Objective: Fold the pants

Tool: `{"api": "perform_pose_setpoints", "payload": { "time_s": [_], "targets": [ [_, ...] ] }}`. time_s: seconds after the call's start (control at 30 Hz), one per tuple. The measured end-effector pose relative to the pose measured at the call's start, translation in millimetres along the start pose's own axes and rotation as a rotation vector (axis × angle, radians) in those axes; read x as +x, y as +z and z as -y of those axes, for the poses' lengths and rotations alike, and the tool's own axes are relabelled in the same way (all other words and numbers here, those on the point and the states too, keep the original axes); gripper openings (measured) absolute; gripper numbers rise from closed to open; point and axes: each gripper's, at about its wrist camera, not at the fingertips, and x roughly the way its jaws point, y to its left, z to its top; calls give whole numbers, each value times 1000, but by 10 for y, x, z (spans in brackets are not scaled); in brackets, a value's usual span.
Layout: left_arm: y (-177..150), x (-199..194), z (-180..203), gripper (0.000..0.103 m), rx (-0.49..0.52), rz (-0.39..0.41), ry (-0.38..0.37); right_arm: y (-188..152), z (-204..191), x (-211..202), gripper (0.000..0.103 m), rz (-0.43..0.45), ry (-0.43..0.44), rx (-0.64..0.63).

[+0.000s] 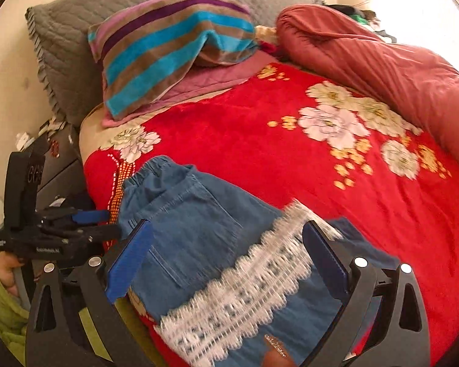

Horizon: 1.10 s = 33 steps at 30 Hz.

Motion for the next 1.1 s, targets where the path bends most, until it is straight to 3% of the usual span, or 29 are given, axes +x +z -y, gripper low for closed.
{"api": "perform_pose_setpoints", "payload": {
  "time_s": [0.1,0.3,0.5,0.8,0.9,0.97,1.0,1.07,1.1],
  "targets": [
    [-16,66,8,52,-19,-29,-48,148,-66,200,97,-32,34,-29],
    [-60,218,-14,52,-39,-75,-75,418,-253,648,97,-121,103,-109],
    [-54,233,-45,52,-46,-64,-96,606,-463,1108,97,-220,191,-202],
    [2,286,-97,58,-74,-45,-145,665,-594,1652,97,-363,361,-198],
    [26,315,-84,62,-77,-34,-158,613,-621,1738,75,-390,409,-191],
    [44,348,-75,62,-76,-26,-168,593,-613,1699,68,-367,407,-200],
    [55,370,-68,62,-80,-25,-180,590,-593,1650,59,-349,409,-197],
    [71,379,-34,54,-86,-24,-204,592,-517,1537,45,-313,417,-180],
    [89,380,-12,44,-87,-24,-224,590,-455,1443,38,-288,426,-165]
  ]
}}
